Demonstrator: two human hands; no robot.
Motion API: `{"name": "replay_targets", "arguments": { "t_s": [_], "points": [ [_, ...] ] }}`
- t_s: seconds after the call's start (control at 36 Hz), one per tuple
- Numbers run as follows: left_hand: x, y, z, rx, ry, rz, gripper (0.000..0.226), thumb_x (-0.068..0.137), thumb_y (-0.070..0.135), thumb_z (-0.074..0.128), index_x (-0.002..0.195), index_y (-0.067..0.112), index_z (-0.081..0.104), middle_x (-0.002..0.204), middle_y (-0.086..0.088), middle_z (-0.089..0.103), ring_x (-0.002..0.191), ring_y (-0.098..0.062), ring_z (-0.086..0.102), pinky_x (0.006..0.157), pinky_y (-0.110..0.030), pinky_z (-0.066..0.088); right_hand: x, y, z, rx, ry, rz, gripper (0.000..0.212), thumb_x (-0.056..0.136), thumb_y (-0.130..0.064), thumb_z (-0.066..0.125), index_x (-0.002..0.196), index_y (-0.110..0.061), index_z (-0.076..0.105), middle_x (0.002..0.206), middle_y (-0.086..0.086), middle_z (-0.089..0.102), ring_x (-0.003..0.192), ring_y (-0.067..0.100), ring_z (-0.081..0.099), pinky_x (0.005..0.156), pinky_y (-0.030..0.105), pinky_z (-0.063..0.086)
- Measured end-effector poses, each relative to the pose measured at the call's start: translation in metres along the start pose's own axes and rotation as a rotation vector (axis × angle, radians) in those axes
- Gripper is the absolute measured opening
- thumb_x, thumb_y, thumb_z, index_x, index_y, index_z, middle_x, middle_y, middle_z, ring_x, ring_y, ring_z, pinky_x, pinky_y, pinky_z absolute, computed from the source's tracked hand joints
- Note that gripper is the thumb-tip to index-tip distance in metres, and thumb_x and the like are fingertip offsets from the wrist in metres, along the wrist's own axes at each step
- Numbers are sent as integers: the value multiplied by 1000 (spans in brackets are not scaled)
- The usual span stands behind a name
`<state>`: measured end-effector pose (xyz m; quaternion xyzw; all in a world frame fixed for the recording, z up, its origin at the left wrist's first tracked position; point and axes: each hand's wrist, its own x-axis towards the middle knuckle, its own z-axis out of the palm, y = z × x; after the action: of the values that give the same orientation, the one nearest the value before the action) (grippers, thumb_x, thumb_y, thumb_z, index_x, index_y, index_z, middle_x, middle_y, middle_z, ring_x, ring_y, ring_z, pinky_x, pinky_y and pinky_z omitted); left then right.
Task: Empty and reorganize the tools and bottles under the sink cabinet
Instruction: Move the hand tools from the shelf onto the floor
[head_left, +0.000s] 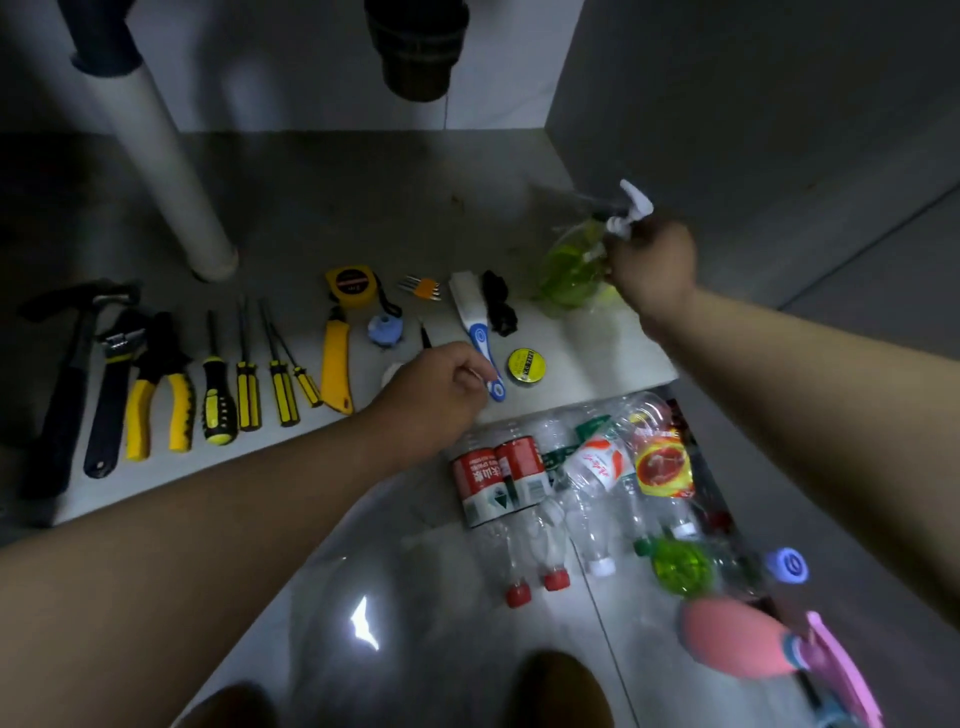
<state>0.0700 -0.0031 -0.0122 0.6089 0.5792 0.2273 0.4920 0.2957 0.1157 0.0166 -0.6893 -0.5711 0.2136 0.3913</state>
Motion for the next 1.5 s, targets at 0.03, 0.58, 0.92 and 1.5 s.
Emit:
{"name": "replay_targets", "arguments": {
  "t_s": [0.03,0.58,0.92,1.5],
  "points": [
    [-2,4,1,0,-15,21,21,95,5,62,114,12,65,105,-8,68,96,-21,66,87,-30,54,-8,2,-12,-37,-13,-51,39,98,-19,51,133,-35,60,89,8,72,87,26,70,87,46,57],
    [-52,38,60,256,-315,173,76,60,56,90,122,48,46,108,16,62,96,-1,61,75,-21,50,-188,0,-105,277,-513,158,12,88,-18,77,98,-14,71,77,4,63,69,23,54,68,42,47],
    [-59,22,109,335,-443,211,92,56,65,87,135,46,45,121,18,59,105,-6,59,83,-25,53,-218,29,-129,154,-457,252,19,80,-9,84,92,-7,70,54,-11,58,50,5,54,54,28,53],
    [-61,2,95,713,-618,425,30,97,33,63,126,28,61,131,5,52,116,-13,53,98,-36,50,-301,149,-123,-514,-235,416,24,80,-16,75,103,-12,69,109,16,65,99,35,62,84,33,47]
  ]
}}
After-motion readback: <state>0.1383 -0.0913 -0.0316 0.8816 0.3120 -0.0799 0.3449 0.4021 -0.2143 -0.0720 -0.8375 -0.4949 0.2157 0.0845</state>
